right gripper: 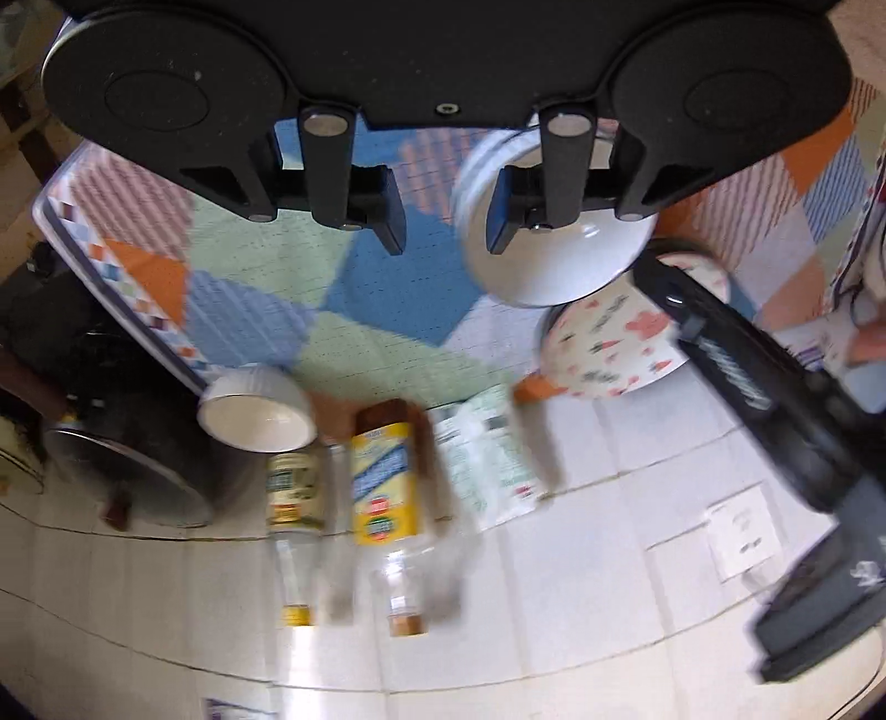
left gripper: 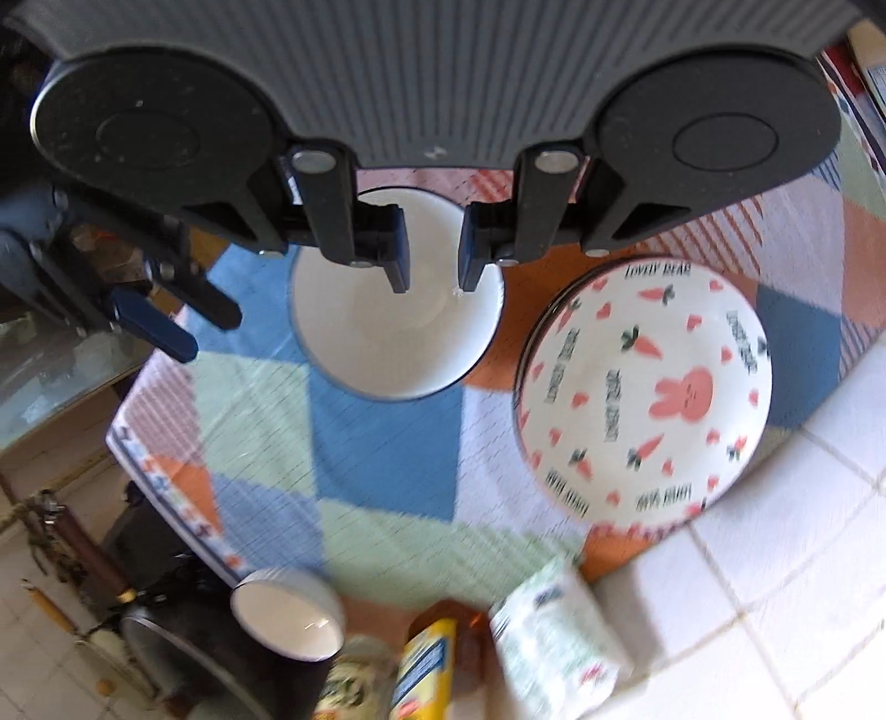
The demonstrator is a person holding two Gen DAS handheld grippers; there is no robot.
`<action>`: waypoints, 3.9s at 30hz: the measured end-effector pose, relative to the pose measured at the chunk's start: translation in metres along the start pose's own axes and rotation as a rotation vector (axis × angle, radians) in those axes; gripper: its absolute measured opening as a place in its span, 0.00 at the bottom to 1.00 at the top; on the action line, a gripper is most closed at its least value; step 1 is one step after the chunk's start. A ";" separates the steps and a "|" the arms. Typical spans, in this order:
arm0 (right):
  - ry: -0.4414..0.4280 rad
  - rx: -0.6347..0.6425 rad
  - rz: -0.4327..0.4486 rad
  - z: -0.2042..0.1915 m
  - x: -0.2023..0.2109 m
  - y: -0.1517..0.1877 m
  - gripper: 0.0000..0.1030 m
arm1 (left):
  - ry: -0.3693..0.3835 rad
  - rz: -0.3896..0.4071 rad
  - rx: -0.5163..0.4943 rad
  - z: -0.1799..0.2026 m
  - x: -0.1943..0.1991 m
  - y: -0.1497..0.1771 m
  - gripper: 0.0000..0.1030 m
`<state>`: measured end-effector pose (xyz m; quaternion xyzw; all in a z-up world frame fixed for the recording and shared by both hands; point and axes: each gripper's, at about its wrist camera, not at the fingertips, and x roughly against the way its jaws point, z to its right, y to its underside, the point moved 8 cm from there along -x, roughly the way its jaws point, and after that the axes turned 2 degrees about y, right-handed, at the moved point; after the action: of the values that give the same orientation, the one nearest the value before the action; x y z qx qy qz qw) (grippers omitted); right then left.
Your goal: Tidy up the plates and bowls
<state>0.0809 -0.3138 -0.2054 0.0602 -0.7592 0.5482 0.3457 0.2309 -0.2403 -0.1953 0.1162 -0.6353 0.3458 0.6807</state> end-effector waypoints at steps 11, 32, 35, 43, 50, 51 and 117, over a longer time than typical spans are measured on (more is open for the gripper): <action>0.042 -0.020 0.063 0.082 -0.009 -0.036 0.44 | 0.007 0.017 -0.002 0.046 0.001 -0.030 0.17; -0.130 0.166 0.035 0.158 -0.100 -0.052 0.68 | -0.069 0.156 0.132 0.104 -0.052 -0.131 0.27; -0.154 0.189 0.013 0.162 -0.119 -0.052 0.68 | -0.025 0.159 0.186 0.105 -0.069 -0.144 0.33; -0.130 0.260 -0.041 0.164 -0.168 -0.052 0.85 | -0.112 0.105 0.217 0.105 -0.118 -0.182 0.42; -0.148 0.277 -0.037 0.163 -0.195 -0.057 0.89 | -0.135 0.135 0.250 0.096 -0.136 -0.206 0.53; -0.146 0.282 -0.034 0.162 -0.198 -0.058 0.89 | -0.136 0.135 0.265 0.093 -0.138 -0.209 0.55; -0.026 0.189 0.078 0.052 -0.076 -0.058 0.90 | 0.014 0.254 0.142 0.059 -0.022 -0.089 0.13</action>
<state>0.1414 -0.4040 -0.2126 0.0702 -0.7102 0.6296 0.3070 0.2407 -0.3476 -0.1814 0.0804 -0.6139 0.4741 0.6260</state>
